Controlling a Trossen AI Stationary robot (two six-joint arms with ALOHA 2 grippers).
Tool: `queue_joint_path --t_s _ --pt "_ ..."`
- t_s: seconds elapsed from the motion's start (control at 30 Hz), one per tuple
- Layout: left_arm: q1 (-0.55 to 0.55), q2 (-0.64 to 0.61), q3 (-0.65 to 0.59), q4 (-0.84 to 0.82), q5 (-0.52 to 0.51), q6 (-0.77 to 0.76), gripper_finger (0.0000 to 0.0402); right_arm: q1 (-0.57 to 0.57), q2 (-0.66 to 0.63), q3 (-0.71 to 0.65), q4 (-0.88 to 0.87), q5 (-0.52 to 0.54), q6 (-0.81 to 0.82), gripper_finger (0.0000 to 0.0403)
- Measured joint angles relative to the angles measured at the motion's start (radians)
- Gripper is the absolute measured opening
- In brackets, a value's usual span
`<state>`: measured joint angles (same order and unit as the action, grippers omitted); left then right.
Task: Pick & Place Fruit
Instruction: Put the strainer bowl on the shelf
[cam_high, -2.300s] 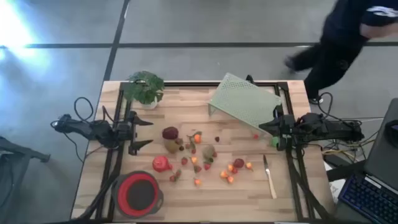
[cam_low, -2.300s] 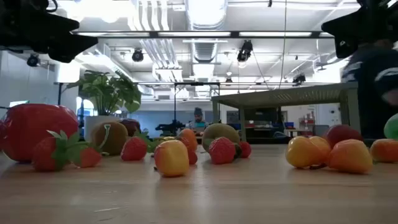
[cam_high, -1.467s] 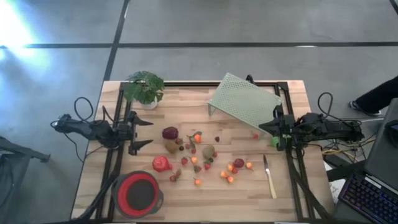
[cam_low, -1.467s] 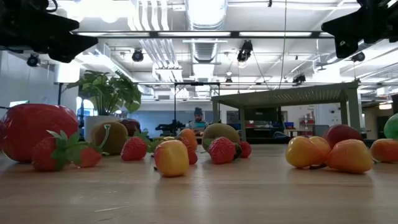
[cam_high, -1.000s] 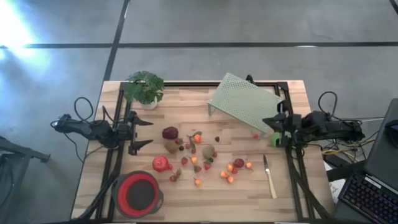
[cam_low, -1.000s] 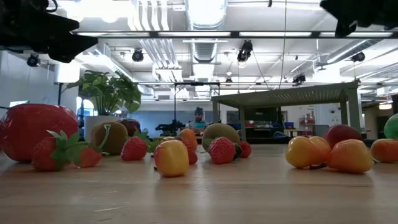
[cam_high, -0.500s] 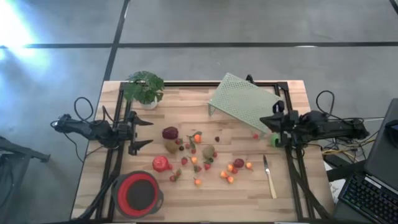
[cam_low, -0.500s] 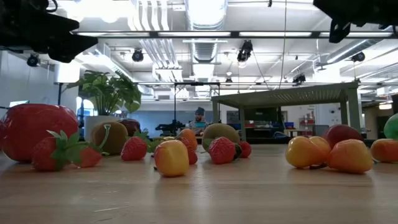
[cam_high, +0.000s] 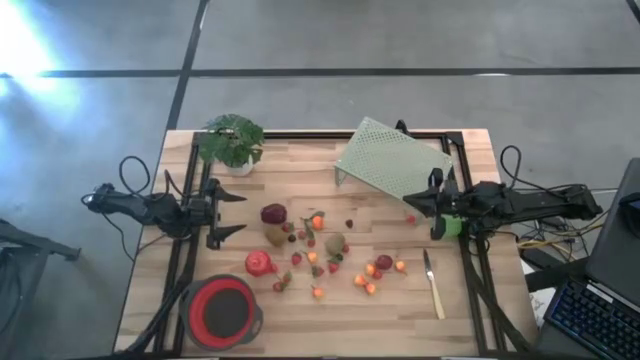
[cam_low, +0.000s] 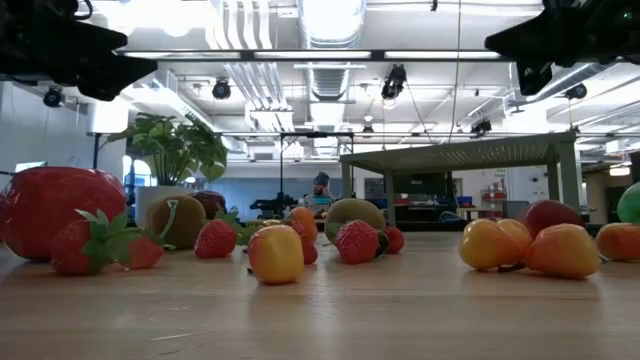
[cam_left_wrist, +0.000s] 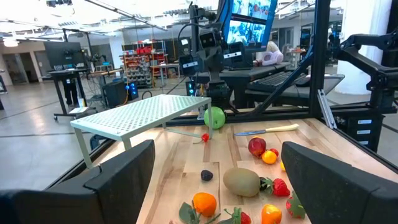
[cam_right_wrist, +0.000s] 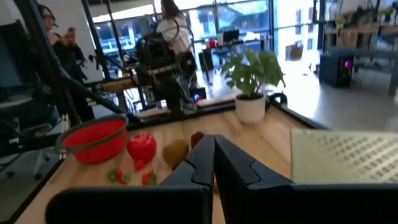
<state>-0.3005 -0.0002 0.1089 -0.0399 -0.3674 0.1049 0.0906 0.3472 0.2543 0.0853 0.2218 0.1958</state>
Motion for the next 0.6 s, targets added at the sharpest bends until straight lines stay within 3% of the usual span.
queue_joint_path --t_s 0.27,0.47,0.6 --pt "0.000 0.000 0.000 0.003 0.000 -0.001 0.0355 0.000 0.094 0.000 0.000 0.001 0.085 0.0008" --pt "-0.002 0.000 0.000 0.010 0.044 -0.497 0.0355 0.000 0.150 0.000 0.000 0.001 0.070 0.0008" --pt "0.000 0.000 0.000 0.031 -0.047 -0.587 0.0355 0.000 0.183 0.000 -0.001 -0.002 0.058 0.0008"
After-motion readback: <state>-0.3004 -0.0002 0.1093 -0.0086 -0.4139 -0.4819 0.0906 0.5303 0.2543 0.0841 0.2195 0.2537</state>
